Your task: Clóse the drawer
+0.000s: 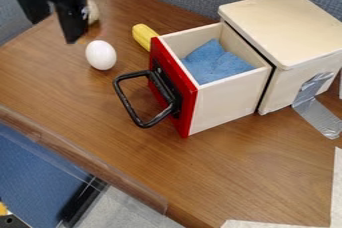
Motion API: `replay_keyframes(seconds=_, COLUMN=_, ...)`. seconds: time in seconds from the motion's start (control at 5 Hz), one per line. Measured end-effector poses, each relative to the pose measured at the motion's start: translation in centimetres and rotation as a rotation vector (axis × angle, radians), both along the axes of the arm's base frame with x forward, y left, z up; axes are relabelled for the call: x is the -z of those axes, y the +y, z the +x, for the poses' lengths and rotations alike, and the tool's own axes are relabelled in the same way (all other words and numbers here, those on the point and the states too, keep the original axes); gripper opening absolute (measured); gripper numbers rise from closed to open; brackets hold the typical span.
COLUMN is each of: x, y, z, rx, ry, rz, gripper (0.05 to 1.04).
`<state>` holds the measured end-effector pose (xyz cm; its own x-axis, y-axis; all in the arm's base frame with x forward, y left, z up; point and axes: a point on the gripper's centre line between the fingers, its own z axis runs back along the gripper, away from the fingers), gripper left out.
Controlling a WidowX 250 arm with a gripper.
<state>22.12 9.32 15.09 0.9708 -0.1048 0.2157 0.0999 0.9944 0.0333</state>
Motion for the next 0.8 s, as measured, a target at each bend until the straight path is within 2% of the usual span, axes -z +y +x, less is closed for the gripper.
replay_keyframes(seconds=0.2, x=1.0, y=-0.9, z=-0.7, rx=0.14, ry=0.099, rz=-0.017, gripper=1.001)
replay_keyframes(seconds=0.4, x=1.8, y=-0.8, z=-0.7, rx=0.221, ry=0.3, rz=0.026, gripper=1.001)
replay_keyframes(seconds=0.6, x=2.4, y=-0.1, z=-1.5, rx=0.212, ry=0.357, rz=0.11, gripper=1.001)
replay_keyframes(seconds=0.8, x=2.5, y=0.9, z=-0.8, rx=0.214, ry=0.265, rz=0.168, gripper=1.001)
